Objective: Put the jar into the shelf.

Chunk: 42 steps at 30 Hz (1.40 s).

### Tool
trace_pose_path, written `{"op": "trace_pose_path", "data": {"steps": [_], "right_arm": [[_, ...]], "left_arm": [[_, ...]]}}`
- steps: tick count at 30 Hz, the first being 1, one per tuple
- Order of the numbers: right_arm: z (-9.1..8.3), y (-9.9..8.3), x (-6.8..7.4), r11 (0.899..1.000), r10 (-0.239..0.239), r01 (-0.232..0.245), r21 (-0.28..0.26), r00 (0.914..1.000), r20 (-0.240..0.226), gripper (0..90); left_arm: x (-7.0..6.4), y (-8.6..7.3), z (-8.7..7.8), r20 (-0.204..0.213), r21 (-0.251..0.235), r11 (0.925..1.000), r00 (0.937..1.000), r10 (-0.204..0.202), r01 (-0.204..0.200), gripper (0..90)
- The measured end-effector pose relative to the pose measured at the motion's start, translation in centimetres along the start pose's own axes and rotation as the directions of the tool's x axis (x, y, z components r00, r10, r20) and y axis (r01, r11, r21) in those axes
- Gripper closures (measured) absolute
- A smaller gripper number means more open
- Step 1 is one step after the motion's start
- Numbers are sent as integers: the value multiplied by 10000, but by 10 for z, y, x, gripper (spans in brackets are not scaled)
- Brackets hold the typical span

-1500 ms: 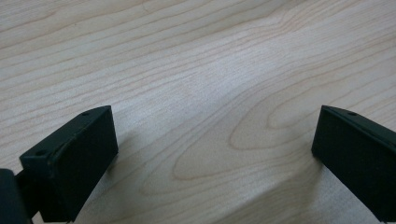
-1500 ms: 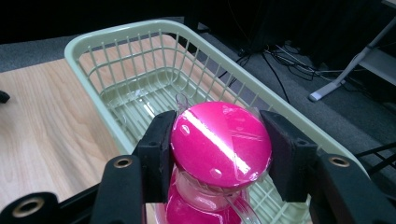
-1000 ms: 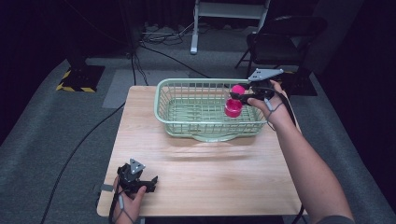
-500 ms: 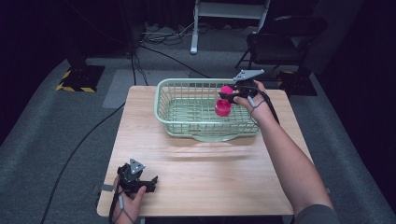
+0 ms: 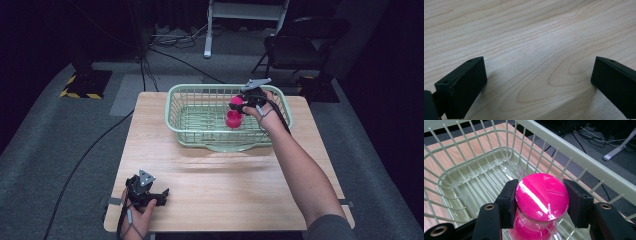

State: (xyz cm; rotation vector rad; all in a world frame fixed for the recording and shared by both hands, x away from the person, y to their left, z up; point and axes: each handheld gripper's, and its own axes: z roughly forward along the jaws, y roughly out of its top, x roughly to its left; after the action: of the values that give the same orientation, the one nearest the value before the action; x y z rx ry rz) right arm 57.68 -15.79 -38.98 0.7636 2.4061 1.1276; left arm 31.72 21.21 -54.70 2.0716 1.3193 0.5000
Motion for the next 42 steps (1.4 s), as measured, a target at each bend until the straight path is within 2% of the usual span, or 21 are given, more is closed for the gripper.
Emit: {"op": "trace_pose_path", "data": {"steps": [10,11,13,14,18,25,35,39,42], "right_arm": [[11,-8,-4,9989,204,-200,428,9998,-71,477],[12,-8,-4,9987,240,-236,462,9997,-77,455],[12,-9,-6,9982,457,-456,388,9990,-12,356],[10,-8,-7,9974,614,-616,373,9981,57,329],[5,-7,-9,9969,751,-754,222,9971,129,243],[-16,-7,-7,9970,761,-761,-142,9971,-6,202],[-64,-9,-1,9978,541,-542,-381,9985,-39,170],[-81,-13,-1,9973,534,-530,-516,9986,63,168],[-93,-22,-3,9963,706,-700,-502,9975,97,168]], "left_arm": [[0,0,0,6,-9,10000,10000,-27,27,0],[0,0,0,5,11,10000,10000,1,-1,0],[0,0,0,4,13,10000,10000,3,-3,0],[0,0,0,-6,12,10000,10000,15,-15,0],[0,0,0,-3,-15,10000,10000,-21,21,0],[0,0,0,-5,1,10000,10000,-1,1,0],[0,0,0,-6,-1,10000,10000,1,-1,0],[0,0,0,-7,-1,10000,10000,1,-1,0],[0,0,0,-7,-1,10000,10000,2,-2,0]]}}
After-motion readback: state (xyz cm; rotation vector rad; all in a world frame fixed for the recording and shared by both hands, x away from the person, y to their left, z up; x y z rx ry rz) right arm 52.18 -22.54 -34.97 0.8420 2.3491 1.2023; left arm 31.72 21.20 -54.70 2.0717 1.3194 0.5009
